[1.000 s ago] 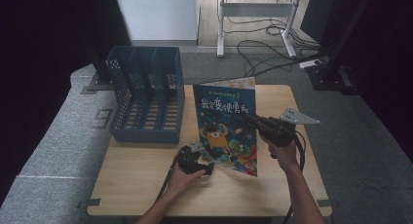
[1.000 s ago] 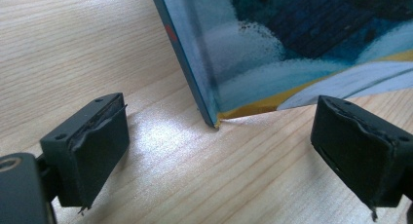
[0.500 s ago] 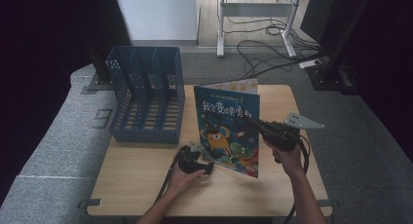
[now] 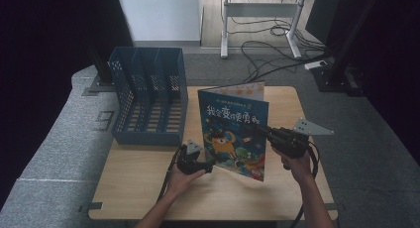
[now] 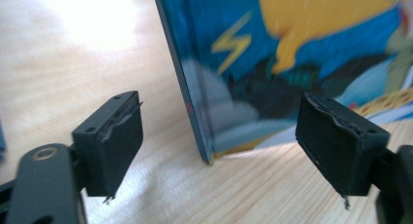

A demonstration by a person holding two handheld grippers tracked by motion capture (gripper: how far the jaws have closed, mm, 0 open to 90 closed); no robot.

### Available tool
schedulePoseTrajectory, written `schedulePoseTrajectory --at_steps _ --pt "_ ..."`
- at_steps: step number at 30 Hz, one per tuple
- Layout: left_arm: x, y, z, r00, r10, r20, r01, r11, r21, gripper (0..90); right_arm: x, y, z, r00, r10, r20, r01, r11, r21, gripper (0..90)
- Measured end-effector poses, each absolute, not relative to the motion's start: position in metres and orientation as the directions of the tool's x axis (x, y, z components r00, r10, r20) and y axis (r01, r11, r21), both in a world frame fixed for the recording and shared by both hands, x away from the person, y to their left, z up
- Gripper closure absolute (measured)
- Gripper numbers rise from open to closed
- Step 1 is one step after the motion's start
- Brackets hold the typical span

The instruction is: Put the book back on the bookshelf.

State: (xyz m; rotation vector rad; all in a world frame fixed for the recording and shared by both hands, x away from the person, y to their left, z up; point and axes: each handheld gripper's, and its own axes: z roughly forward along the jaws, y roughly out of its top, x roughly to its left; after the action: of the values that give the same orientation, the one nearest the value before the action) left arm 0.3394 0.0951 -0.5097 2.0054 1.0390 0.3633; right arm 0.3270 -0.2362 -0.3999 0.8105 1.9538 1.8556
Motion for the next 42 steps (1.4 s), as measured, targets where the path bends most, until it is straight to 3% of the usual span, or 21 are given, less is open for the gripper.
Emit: schedulePoseTrajectory --at_steps 27,42 --pt "0.353 0.099 -0.456 0.637 0.765 -0.095 0.430 -0.251 0.867 23.6 0.318 -0.255 -0.414 -0.783 0.606 0.143 0.191 0.014 0.981 78.1" --pt "0.356 0.097 -0.448 0.677 0.726 -0.122 0.405 -0.229 0.885 28.8 0.319 -0.258 -0.416 -0.773 0.620 0.133 0.199 0.037 0.979 75.6"
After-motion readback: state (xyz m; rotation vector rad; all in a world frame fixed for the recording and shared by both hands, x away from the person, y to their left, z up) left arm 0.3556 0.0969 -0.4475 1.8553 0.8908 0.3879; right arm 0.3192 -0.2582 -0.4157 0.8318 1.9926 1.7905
